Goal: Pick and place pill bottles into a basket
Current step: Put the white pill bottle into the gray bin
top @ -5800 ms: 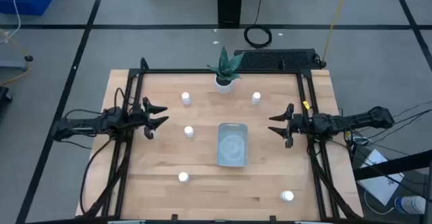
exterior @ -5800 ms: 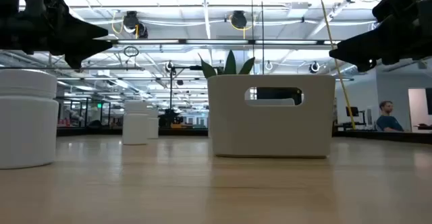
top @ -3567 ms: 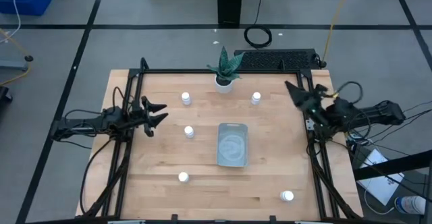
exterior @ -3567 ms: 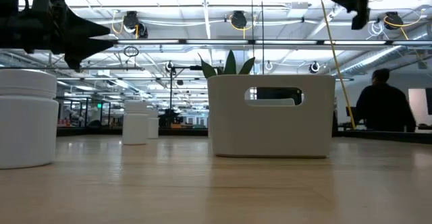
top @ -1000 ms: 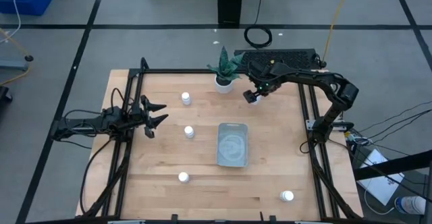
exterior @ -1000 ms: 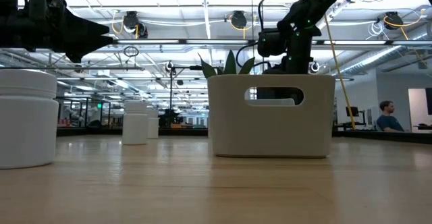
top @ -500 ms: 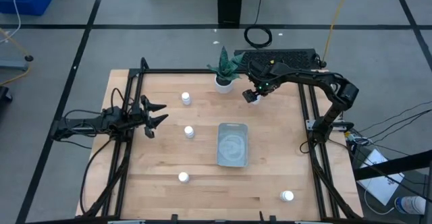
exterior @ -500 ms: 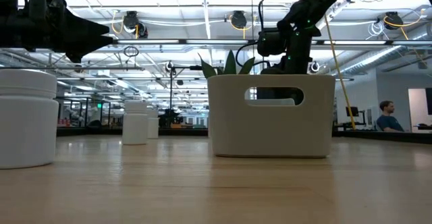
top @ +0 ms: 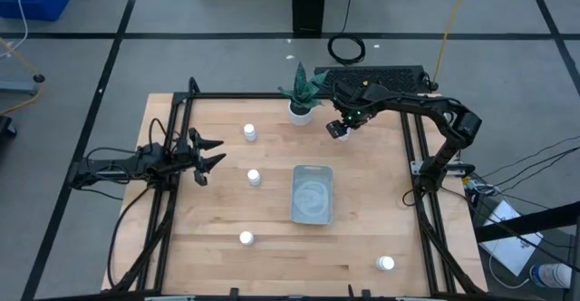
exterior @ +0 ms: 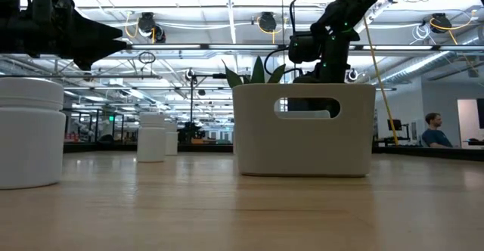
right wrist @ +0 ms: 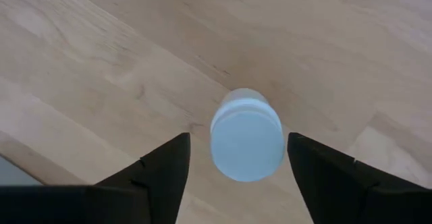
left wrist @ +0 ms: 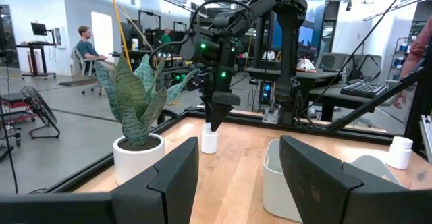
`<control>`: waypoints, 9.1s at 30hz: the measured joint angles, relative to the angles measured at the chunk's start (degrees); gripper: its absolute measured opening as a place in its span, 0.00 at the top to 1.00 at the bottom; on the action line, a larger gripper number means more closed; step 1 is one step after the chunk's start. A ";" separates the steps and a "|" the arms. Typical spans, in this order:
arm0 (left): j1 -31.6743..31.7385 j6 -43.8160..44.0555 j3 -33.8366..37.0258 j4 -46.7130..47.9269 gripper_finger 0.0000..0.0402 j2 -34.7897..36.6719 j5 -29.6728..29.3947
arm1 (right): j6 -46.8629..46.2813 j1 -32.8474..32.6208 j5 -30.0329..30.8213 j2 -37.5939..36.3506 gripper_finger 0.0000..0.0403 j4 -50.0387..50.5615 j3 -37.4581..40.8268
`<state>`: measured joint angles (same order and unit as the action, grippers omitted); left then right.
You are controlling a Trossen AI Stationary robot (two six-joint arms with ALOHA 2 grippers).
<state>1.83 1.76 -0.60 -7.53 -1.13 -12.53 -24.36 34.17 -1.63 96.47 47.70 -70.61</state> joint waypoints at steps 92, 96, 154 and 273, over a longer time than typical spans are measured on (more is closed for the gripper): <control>0.01 0.00 -0.01 -0.01 0.47 0.01 0.00 | -1.33 -12.22 -2.83 -18.75 0.61 -14.72 4.48; 0.02 0.00 -0.01 0.00 0.47 0.01 0.00 | -1.60 -15.93 -1.19 -22.58 0.60 -16.56 4.48; 0.02 0.00 0.00 -0.02 0.47 0.02 0.00 | -4.10 -37.22 8.87 7.98 0.61 24.44 -39.24; 0.01 0.00 0.00 0.00 0.47 0.02 0.00 | -94.04 -72.76 -10.01 -16.50 0.22 18.01 -7.50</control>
<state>1.84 1.76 -0.60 -7.53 -1.10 -12.53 -118.40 -38.58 -11.64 79.96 65.71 -78.11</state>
